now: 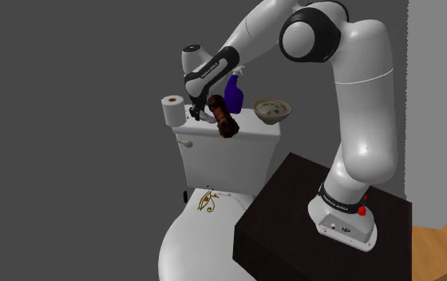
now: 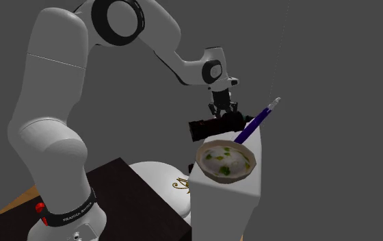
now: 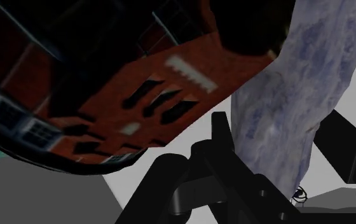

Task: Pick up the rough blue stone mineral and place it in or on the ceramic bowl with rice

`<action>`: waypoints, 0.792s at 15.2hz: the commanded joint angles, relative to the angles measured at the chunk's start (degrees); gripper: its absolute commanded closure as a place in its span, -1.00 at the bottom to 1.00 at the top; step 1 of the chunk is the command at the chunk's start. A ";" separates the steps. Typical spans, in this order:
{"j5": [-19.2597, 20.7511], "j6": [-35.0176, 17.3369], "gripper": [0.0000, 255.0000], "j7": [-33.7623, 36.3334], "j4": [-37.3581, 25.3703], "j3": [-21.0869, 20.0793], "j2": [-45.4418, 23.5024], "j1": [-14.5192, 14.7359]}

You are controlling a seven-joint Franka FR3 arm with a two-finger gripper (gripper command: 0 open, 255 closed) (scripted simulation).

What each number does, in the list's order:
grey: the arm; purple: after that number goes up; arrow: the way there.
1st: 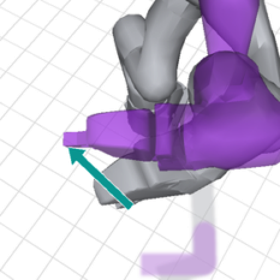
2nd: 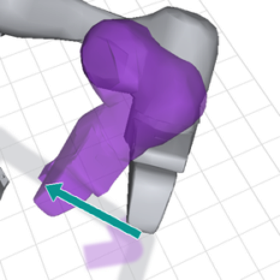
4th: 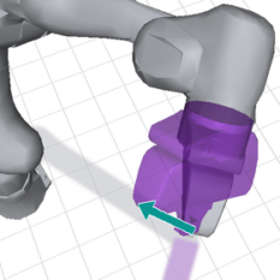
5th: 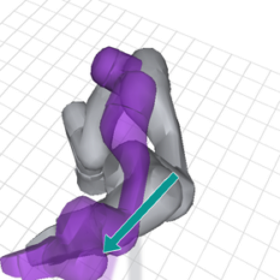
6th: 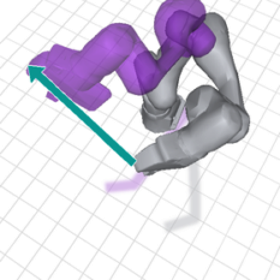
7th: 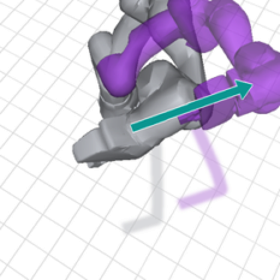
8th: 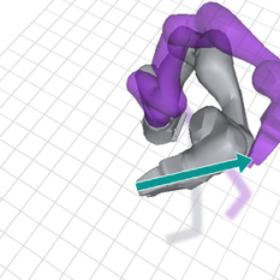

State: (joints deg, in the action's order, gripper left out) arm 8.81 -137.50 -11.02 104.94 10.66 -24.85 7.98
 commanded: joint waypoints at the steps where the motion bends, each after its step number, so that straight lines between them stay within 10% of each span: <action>1: 0.01 0.02 1.00 -0.01 0.03 0.03 -0.02 -0.02; 12: 0.08 5.65 1.00 -1.00 -1.27 0.18 4.43 0.10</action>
State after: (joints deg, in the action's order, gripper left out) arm 8.88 -132.56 -11.97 104.06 10.83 -20.77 8.04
